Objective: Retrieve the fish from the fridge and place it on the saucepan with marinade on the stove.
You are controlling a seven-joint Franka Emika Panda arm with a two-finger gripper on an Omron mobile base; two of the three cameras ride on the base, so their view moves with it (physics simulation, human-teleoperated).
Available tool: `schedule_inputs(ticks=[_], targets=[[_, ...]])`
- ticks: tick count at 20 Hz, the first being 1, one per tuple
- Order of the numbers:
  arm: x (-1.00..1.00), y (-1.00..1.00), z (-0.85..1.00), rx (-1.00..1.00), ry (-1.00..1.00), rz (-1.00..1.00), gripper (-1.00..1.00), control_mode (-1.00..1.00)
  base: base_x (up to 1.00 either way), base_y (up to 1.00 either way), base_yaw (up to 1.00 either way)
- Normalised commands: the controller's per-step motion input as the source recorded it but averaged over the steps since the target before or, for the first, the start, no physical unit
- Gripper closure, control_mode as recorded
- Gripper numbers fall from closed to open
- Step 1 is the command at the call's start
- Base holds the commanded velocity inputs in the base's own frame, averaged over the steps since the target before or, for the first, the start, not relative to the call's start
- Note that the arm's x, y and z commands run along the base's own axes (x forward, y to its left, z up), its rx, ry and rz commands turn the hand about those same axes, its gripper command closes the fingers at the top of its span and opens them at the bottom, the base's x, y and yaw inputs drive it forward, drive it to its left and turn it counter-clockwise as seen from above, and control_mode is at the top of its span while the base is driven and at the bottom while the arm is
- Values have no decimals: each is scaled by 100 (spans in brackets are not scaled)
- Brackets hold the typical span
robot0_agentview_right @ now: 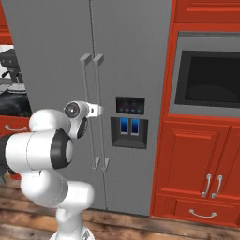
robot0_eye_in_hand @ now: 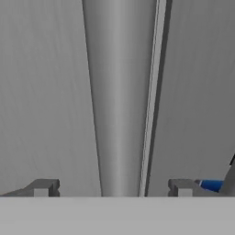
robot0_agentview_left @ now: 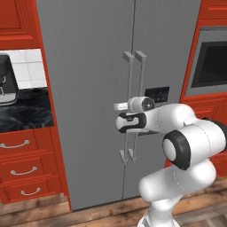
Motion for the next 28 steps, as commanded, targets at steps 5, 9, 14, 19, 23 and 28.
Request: schedule_inputs(ticks=[5,9,14,19,23,28], targets=[[56,0,-15,0,-2,0,-100,-100,0,0,0],[40,0,-15,0,-5,0,100,-100,0,0,0],[1,0,0,0,0,0,100,-100,0,0,0],[-29,17,15,2,3,-1,100,-100,0,0,0],[-69,61,56,9,12,-1,100,-100,0,0,0],[-72,83,54,9,14,-1,100,-100,0,0,0]])
